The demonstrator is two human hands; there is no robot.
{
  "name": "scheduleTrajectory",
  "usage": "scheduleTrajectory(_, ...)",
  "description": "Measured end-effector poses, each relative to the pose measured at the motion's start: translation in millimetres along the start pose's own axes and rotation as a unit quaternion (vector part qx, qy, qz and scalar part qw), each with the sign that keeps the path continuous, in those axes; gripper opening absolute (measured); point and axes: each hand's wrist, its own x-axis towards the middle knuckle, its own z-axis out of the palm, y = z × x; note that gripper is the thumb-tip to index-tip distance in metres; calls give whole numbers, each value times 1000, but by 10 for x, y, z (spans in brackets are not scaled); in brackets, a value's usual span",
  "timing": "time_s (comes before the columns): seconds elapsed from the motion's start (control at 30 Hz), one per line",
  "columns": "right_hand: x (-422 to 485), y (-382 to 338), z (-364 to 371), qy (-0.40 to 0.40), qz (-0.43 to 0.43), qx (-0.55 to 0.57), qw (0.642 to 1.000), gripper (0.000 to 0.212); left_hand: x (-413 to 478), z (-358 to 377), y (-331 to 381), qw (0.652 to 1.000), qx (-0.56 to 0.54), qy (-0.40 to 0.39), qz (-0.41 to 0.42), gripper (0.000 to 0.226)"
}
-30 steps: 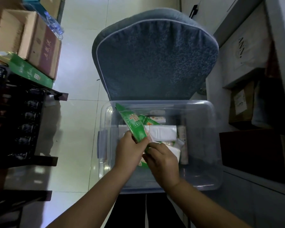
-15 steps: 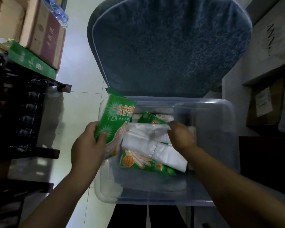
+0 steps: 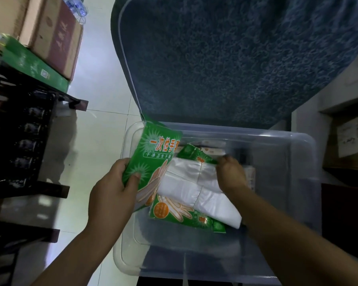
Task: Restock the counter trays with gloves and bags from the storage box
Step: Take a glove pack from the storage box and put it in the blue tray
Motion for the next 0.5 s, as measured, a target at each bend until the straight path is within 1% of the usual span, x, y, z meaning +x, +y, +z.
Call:
scheduleTrajectory(0.13,170,-77,34,-3,49,49,998,22,33,49,-80,1000,0,-2,1,22)
scheduleTrajectory(0.2,192,-84,40,-34,63,98,993,27,28,63,-90,1000,4,-8,5,21)
scheduleTrajectory(0.27,207,-67,8,-84,79,162,980,26,27,60,-79,1000,15,-10,10,21)
scheduleTrajectory(0.33,194,-42,-63,-126,83,185,971,26,23,45,-52,999,27,-12,14,21)
scheduleTrajectory(0.37,166,-39,-102,-132,83,188,970,25,22,27,-32,999,29,-14,15,21)
scheduleTrajectory(0.43,65,-68,-208,-115,71,188,973,22,28,-15,17,999,23,-23,11,21)
scheduleTrajectory(0.5,-87,-115,-306,-62,45,171,982,21,30,-67,72,999,18,-32,3,19)
